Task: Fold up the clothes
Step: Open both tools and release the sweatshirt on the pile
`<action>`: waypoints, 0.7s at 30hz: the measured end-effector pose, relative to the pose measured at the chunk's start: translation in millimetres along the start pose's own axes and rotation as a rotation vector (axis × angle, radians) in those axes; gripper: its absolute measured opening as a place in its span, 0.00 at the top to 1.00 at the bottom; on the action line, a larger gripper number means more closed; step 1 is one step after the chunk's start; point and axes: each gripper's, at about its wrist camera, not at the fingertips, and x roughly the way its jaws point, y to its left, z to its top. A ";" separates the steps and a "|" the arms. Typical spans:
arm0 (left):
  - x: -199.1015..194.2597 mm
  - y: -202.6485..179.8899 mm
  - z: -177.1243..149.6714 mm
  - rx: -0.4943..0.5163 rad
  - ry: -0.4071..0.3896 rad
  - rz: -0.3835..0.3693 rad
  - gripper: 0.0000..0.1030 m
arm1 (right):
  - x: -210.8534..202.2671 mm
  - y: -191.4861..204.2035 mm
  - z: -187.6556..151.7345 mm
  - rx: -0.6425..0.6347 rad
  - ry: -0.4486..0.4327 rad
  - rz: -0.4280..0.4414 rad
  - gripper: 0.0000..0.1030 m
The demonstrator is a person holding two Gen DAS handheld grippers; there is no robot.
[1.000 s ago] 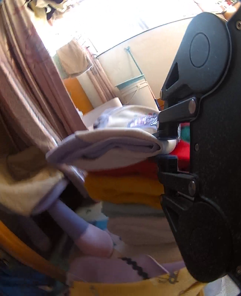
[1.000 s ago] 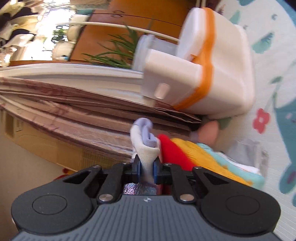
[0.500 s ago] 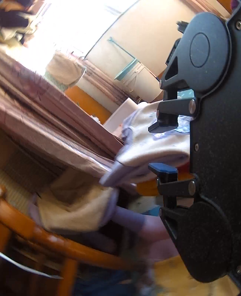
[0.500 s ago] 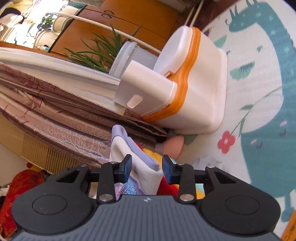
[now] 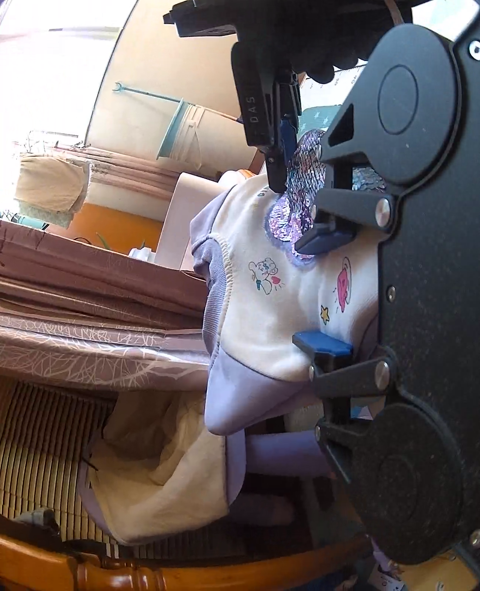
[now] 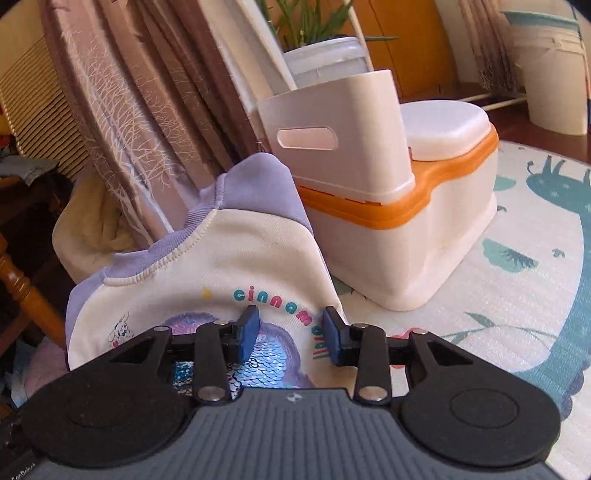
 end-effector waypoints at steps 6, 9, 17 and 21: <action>-52.7 -13.4 36.8 -0.114 0.032 -0.004 0.38 | -47.1 -7.4 19.7 0.135 0.043 0.113 0.42; -83.7 -29.0 58.0 -0.151 0.070 0.016 0.29 | -82.0 4.2 18.7 0.139 0.119 0.133 0.40; -167.2 -75.1 117.1 -0.203 0.028 0.122 0.00 | -202.5 52.5 30.9 -0.002 0.150 0.142 0.10; -179.3 -98.6 134.0 -0.168 0.118 0.259 0.00 | -251.1 74.3 45.5 -0.058 0.133 0.136 0.03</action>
